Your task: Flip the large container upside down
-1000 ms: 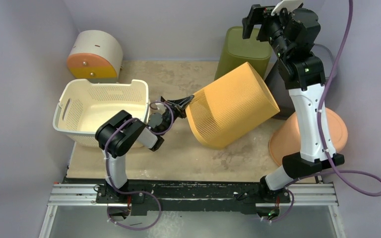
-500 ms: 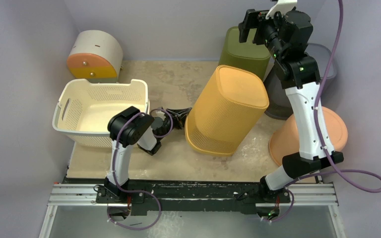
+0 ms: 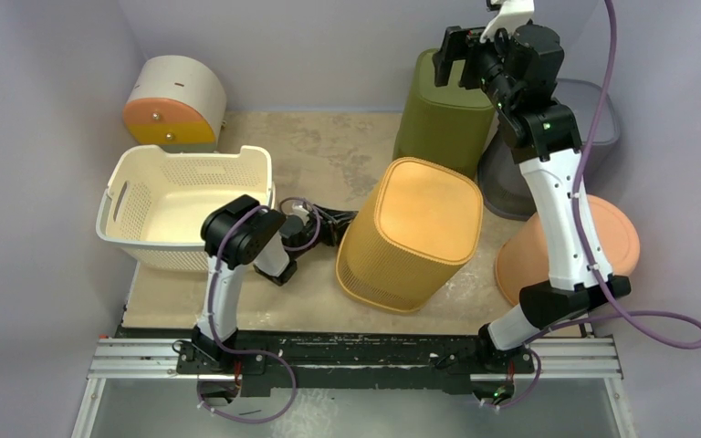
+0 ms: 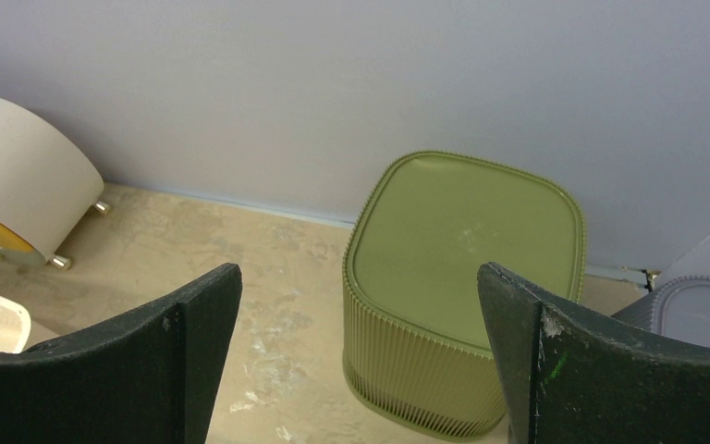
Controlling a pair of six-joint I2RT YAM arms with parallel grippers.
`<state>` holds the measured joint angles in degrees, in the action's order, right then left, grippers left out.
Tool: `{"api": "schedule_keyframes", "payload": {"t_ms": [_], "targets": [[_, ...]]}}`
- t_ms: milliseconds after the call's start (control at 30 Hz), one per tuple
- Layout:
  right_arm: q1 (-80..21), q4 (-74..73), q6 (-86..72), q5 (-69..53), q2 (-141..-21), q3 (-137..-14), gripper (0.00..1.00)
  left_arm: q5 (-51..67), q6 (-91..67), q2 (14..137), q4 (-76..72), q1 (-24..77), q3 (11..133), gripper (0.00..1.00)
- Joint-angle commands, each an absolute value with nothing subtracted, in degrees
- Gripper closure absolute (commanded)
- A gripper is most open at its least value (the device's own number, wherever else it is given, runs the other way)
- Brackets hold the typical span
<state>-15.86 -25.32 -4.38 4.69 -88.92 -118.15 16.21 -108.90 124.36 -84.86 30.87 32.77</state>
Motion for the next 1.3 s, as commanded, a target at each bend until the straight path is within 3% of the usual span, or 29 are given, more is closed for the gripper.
{"api": "schedule_keyframes", "payload": {"t_ms": [0, 233, 500, 900, 1100, 1267], "targets": [[-15.99, -22.25, -4.52, 3.6, -87.49, -117.43, 0.0, 19.6, -100.59, 119.62, -77.68, 30.67, 35.32, 0.63], [-15.95, -21.66, -4.7, 3.6, -86.21, -115.18, 0.0, 20.91, -90.13, 114.53, -59.91, 30.67, 39.61, 0.63], [-15.98, -21.1, -5.26, 3.18, -85.13, -113.15, 0.0, 17.42, -66.74, 107.95, -17.75, 30.76, 55.67, 0.57], [-15.95, -21.77, -5.61, 2.7, -84.2, -111.71, 0.0, 4.61, -40.05, 99.48, 28.81, 30.92, 78.5, 0.53], [-15.91, -22.37, -5.61, 2.37, -83.19, -109.85, 0.0, 0.77, -29.16, 91.84, 49.96, 31.11, 85.42, 0.59], [-15.92, -22.78, -5.76, 2.55, -82.3, -108.27, 0.0, 8.92, -26.22, 83.61, 58.01, 31.73, 81.31, 0.63]]}}
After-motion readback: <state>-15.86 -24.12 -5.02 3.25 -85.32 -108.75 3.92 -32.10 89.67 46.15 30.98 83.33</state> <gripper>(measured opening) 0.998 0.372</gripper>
